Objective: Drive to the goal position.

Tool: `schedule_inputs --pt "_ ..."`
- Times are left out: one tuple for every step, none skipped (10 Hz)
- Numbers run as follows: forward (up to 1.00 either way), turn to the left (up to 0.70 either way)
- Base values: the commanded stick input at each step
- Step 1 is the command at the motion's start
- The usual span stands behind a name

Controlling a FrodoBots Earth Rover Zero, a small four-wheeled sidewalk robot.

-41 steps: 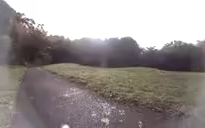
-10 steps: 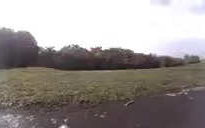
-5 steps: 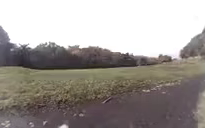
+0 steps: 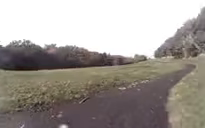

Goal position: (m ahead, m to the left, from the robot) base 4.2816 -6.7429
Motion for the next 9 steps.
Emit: schedule_inputs --pt "0.00 -0.92" --pt "0.00 -0.77" --pt "0.92 0.00" --pt "1.00 0.00" --pt "1.00 0.00" --pt "1.00 0.00" --pt "1.00 0.00" --pt "1.00 0.00" --pt "1.00 0.00"
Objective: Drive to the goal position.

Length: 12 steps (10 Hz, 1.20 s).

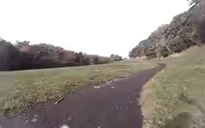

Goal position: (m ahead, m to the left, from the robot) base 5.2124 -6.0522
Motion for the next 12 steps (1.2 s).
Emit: schedule_inputs --pt "1.00 0.00" --pt "1.00 0.00" --pt "1.00 0.00" --pt "1.00 0.00" --pt "1.00 0.00" --pt "1.00 -0.03" --pt "1.00 -0.09" --pt "1.00 -0.26" --pt "1.00 -0.36" --pt "1.00 -0.40" --pt "1.00 -0.40" --pt "1.00 -0.40"
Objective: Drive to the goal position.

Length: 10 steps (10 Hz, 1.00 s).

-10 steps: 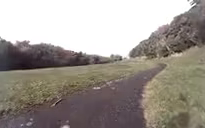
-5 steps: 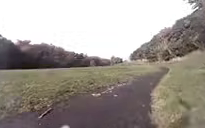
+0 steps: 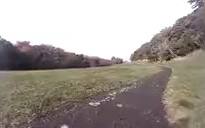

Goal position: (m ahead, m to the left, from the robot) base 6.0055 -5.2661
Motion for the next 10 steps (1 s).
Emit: schedule_inputs --pt "1.00 -0.40" --pt "1.00 -0.40" --pt "1.00 -0.40" --pt "1.00 -0.40" --pt "1.00 -0.40" --pt "1.00 -0.40" --pt "1.00 -0.39" --pt "1.00 -0.23" --pt "1.00 0.00" --pt "1.00 0.00"
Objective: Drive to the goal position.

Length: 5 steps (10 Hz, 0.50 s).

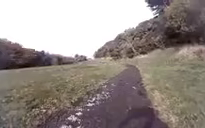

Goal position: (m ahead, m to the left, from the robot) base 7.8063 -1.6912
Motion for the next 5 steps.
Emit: schedule_inputs --pt "1.00 0.00" --pt "1.00 0.00" --pt "1.00 0.00" --pt "1.00 0.00" --pt "1.00 0.00"
